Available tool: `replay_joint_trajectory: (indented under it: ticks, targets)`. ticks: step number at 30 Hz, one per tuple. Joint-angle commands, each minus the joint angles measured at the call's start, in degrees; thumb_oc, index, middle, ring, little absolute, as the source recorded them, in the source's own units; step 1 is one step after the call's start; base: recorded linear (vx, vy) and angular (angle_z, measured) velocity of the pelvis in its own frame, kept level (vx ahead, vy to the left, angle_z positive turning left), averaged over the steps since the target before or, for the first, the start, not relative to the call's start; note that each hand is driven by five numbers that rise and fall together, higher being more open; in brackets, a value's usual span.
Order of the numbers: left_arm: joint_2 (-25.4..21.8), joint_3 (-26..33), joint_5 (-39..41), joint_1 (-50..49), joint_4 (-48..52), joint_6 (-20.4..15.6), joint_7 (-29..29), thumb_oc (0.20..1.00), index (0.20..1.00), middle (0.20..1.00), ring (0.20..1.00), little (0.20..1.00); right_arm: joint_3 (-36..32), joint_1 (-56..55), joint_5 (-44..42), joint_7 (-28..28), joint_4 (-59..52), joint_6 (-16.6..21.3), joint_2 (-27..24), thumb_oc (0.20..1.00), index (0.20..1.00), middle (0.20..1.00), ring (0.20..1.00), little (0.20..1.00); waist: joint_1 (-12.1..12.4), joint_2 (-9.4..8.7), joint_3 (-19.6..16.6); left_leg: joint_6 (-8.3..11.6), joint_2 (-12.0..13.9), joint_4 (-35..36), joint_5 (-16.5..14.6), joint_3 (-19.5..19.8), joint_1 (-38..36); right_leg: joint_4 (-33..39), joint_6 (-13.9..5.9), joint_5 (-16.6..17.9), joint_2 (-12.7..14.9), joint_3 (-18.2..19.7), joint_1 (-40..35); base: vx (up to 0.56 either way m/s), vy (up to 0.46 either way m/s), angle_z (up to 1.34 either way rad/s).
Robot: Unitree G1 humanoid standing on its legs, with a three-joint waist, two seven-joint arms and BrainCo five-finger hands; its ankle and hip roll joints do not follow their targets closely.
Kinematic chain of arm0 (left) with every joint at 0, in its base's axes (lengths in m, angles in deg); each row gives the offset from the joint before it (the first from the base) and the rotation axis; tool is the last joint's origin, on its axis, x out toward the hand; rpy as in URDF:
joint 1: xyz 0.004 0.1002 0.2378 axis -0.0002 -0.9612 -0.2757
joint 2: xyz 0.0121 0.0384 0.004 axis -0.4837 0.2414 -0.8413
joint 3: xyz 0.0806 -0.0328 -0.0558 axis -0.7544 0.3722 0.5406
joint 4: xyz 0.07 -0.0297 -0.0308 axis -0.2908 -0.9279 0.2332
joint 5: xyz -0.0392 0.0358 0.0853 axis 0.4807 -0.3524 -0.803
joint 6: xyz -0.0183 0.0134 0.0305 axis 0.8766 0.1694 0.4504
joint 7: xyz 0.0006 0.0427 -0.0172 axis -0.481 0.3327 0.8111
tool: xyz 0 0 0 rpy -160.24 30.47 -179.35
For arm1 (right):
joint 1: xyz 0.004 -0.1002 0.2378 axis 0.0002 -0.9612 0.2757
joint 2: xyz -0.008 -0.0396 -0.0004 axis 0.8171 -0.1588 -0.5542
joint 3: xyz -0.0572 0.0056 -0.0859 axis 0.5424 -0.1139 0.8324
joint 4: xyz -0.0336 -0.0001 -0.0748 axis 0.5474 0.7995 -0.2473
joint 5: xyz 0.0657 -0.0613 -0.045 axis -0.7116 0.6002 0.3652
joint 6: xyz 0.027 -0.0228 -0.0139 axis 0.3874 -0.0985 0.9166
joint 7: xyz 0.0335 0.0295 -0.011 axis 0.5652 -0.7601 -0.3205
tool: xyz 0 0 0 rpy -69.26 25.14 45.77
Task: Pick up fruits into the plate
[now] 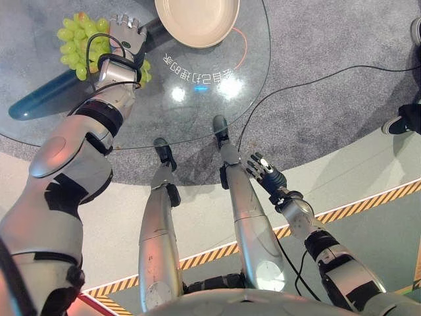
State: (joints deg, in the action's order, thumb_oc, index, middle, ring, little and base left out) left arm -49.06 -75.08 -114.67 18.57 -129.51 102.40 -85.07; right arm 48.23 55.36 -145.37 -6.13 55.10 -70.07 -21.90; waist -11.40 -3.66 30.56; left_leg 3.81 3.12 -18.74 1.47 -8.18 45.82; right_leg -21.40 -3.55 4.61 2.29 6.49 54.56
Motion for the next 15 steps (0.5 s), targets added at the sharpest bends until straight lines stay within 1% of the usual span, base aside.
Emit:
replay_joint_trajectory:
  ticks: [1,3,4,8,11,13,15]
  targets:
    - [-0.4,2.2,7.2,-4.3,-0.4,-7.0,6.0,1.000,1.000,1.000,1.000,1.000,1.2,-6.5,-1.0,-1.5,-3.7,-0.1,-1.0,1.000,1.000,1.000,1.000,1.000,-2.4,2.09,-0.8,-3.14,-5.3,-3.3,-5.7,4.1,0.9,-2.7,2.42,-5.2,-5.9,-5.2,-1.4,0.00,0.000,0.00]
    - [-0.6,2.3,9.2,-5.0,0.3,-8.3,7.8,1.000,1.000,1.000,1.000,1.000,0.8,-6.8,-0.9,-2.0,-3.7,0.0,-1.2,1.000,1.000,1.000,1.000,1.000,-2.3,2.35,-0.8,-3.23,-5.4,-3.2,-5.8,4.1,0.7,-2.7,2.35,-5.2,-5.8,-5.2,-1.6,0.00,0.000,0.00]
    - [-1.0,2.4,10.6,-5.5,0.9,-9.5,8.9,1.000,1.000,1.000,1.000,1.000,0.6,-6.9,-1.1,-2.1,-3.8,0.1,-1.4,1.000,1.000,1.000,1.000,1.000,-2.2,2.56,-0.8,-3.18,-5.5,-3.1,-5.7,4.1,0.6,-2.5,2.31,-5.1,-5.7,-5.2,-1.7,0.00,0.000,0.00]
    - [-2.5,3.2,14.4,-6.6,2.2,-10.8,10.7,1.000,1.000,1.000,1.000,1.000,-0.2,-7.3,-1.4,-2.9,-3.2,0.5,-1.9,1.000,1.000,1.000,1.000,1.000,-1.9,3.15,-0.8,-3.06,-5.6,-2.8,-5.6,4.0,0.2,-2.1,2.19,-5.0,-5.4,-5.2,-2.3,0.00,0.000,0.00]
    - [-3.5,3.9,15.0,-7.4,3.3,-11.2,11.3,1.000,1.000,1.000,1.000,1.000,-0.6,-7.7,-1.5,-3.2,-3.2,0.7,-2.0,1.000,1.000,1.000,1.000,1.000,-1.6,3.42,-0.8,-3.13,-5.6,-2.8,-5.6,4.0,0.2,-1.9,2.08,-4.9,-5.2,-5.3,-2.3,0.00,0.000,0.00]
    - [-4.0,4.0,15.6,-7.7,3.7,-10.6,11.2,1.000,1.000,1.000,1.000,1.000,-0.6,-7.9,-1.8,-3.0,-3.7,0.8,-2.1,1.000,1.000,1.000,1.000,1.000,-1.4,3.45,-0.8,-3.21,-5.6,-2.8,-5.6,4.1,0.3,-1.8,2.04,-4.8,-5.2,-5.4,-2.2,0.00,0.000,0.00]
    - [-4.3,4.2,16.4,-8.1,3.6,-10.8,11.4,1.000,1.000,1.000,1.000,1.000,-0.6,-8.0,-1.8,-3.1,-3.6,0.9,-2.1,1.000,1.000,1.000,1.000,1.000,-1.3,3.49,-0.8,-3.26,-5.6,-2.7,-5.6,4.2,0.3,-1.7,2.02,-4.7,-5.2,-5.4,-2.3,0.00,0.000,0.00]
